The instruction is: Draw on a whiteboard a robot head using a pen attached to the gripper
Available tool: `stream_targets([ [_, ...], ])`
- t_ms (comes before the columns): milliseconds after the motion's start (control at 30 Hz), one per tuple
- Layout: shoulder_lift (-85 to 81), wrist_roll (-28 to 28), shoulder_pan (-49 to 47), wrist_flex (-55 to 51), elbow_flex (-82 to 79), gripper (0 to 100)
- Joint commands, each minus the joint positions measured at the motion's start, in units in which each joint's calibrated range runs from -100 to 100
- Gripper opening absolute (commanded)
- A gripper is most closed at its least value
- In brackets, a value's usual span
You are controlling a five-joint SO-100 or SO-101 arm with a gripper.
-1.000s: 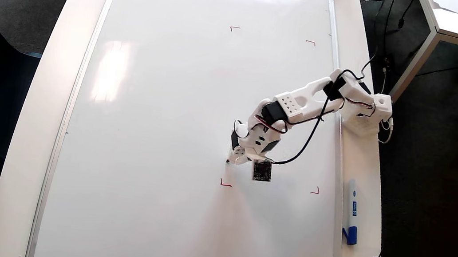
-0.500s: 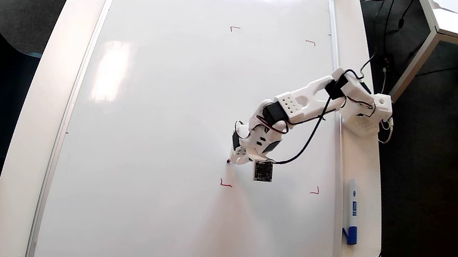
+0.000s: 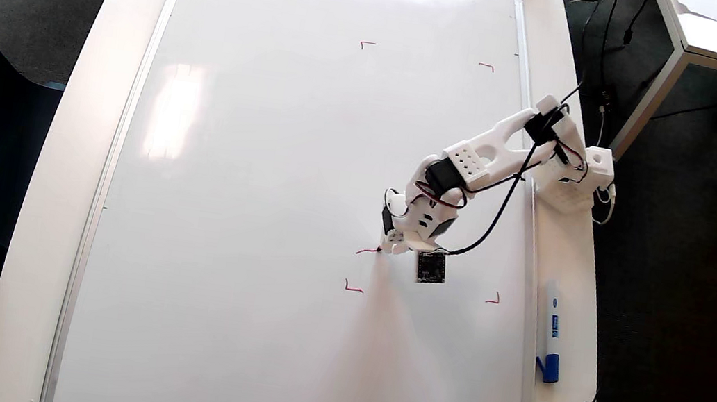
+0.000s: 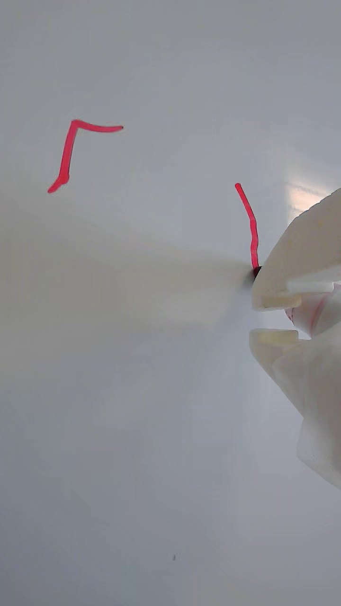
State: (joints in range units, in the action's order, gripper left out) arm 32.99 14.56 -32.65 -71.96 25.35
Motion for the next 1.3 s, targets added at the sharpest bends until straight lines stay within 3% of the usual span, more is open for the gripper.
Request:
stream_targets([
  [0,-4.1,-0.1,-0.8,-0.2,-4.0,1],
  [1267,-33.8,0.2,-5.7,3.8,-44.9,1],
])
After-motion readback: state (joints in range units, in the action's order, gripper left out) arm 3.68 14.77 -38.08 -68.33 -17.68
